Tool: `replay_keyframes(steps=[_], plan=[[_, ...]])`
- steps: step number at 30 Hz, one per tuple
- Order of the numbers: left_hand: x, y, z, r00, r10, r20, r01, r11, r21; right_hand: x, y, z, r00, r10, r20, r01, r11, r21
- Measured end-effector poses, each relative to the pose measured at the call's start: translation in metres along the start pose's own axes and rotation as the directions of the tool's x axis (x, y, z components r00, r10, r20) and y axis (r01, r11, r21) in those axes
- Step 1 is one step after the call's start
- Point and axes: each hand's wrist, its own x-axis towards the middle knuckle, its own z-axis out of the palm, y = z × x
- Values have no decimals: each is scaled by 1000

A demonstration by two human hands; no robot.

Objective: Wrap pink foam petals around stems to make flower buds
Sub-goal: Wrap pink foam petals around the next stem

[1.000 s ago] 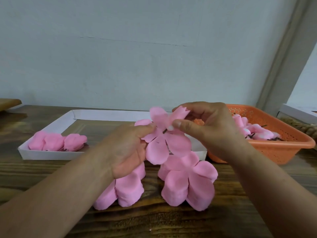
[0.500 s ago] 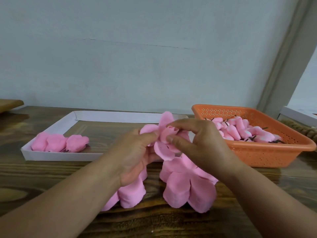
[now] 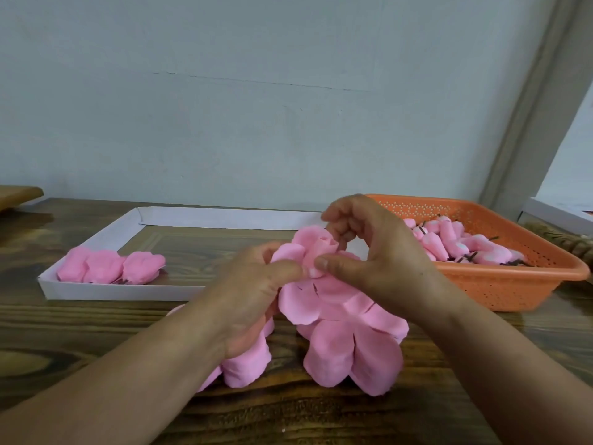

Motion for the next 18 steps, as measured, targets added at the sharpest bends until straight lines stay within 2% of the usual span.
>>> replay_keyframes(steps=[2, 7, 14, 18], plan=[[1, -1, -2, 1000, 1, 0, -1, 999, 43, 1, 0, -1, 1000, 11, 12, -12, 999, 41], [-1, -2, -3, 1000, 16, -23, -14, 995, 96, 2, 2, -4, 997, 15, 77, -16, 1000, 19], [-2, -3, 2, 992, 19, -127, -3, 993, 122, 0, 8, 5, 1000, -5, -27, 8, 994, 110], [-2, -4, 3, 985, -11, -171, 22, 998, 66, -1, 7, 7, 999, 18, -45, -12, 991, 133]])
